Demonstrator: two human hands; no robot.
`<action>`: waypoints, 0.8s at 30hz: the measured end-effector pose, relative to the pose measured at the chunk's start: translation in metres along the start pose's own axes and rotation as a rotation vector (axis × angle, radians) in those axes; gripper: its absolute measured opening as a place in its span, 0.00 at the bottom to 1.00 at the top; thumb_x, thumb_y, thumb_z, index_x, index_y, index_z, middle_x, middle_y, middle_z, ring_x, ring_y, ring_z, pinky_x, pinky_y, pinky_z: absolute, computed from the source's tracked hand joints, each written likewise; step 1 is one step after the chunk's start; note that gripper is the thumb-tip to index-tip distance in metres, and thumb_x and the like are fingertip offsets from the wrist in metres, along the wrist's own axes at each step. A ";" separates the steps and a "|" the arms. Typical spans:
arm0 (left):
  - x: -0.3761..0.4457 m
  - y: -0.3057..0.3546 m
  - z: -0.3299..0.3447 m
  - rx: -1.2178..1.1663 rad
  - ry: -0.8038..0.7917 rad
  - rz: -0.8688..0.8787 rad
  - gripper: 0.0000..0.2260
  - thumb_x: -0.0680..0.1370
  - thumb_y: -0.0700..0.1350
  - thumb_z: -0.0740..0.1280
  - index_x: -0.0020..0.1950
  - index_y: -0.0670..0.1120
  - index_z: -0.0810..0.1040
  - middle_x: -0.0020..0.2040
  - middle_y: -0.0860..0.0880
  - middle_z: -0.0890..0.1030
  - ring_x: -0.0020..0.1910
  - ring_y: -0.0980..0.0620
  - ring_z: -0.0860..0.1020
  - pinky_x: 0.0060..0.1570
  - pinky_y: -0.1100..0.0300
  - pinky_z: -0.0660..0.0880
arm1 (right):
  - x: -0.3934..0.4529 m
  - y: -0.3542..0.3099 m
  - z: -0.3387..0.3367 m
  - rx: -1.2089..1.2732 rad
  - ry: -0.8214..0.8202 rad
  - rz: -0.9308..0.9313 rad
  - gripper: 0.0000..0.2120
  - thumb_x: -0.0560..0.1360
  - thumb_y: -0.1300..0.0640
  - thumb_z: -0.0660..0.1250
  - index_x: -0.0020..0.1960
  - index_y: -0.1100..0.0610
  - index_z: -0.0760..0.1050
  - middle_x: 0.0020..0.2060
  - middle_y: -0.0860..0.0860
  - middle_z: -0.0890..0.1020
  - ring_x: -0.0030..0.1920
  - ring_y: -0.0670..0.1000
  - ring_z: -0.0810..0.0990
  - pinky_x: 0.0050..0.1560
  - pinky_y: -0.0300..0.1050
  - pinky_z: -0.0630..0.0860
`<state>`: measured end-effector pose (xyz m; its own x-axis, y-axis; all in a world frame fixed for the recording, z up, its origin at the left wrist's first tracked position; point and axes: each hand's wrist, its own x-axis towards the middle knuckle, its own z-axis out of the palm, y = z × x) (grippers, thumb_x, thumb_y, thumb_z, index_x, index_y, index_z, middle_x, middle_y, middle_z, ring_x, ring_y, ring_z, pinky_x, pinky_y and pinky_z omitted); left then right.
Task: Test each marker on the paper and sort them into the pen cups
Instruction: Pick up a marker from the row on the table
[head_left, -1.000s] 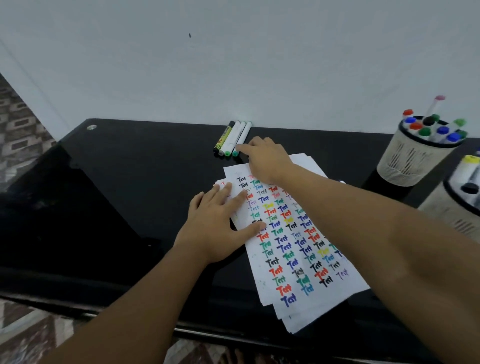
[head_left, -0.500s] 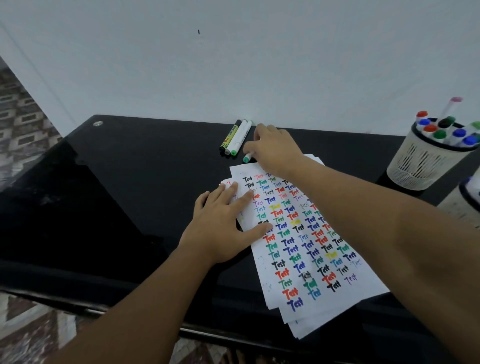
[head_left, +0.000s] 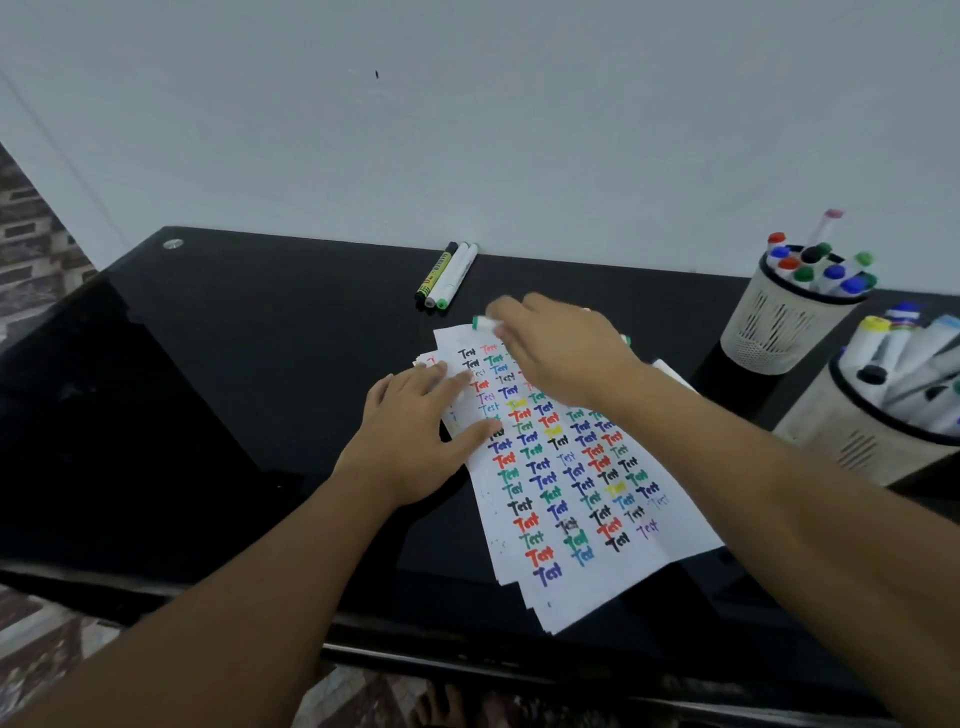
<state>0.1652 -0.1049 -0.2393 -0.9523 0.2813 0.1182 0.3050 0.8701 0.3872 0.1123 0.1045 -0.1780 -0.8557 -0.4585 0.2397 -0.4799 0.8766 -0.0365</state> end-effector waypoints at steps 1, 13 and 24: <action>0.000 0.000 0.001 -0.013 0.035 0.014 0.35 0.77 0.73 0.55 0.80 0.57 0.63 0.79 0.53 0.65 0.78 0.54 0.57 0.79 0.50 0.48 | -0.011 -0.001 0.002 0.039 -0.038 0.016 0.16 0.87 0.48 0.50 0.71 0.51 0.68 0.53 0.51 0.78 0.48 0.53 0.78 0.48 0.54 0.78; -0.002 -0.007 0.008 0.022 0.229 0.275 0.18 0.83 0.58 0.60 0.67 0.52 0.80 0.59 0.54 0.79 0.59 0.53 0.74 0.64 0.49 0.71 | -0.060 -0.016 0.015 -0.069 -0.201 -0.028 0.19 0.87 0.41 0.48 0.71 0.46 0.68 0.51 0.47 0.78 0.50 0.51 0.79 0.45 0.51 0.78; -0.002 -0.009 0.009 0.067 0.227 0.337 0.19 0.83 0.57 0.58 0.64 0.49 0.82 0.57 0.52 0.80 0.57 0.52 0.74 0.58 0.58 0.67 | -0.057 -0.014 0.013 -0.094 -0.214 -0.075 0.16 0.87 0.40 0.46 0.60 0.45 0.69 0.42 0.44 0.75 0.40 0.48 0.77 0.40 0.49 0.77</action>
<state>0.1648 -0.1098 -0.2512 -0.7737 0.4655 0.4298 0.5930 0.7709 0.2325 0.1651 0.1167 -0.2039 -0.8445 -0.5348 0.0267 -0.5324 0.8439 0.0662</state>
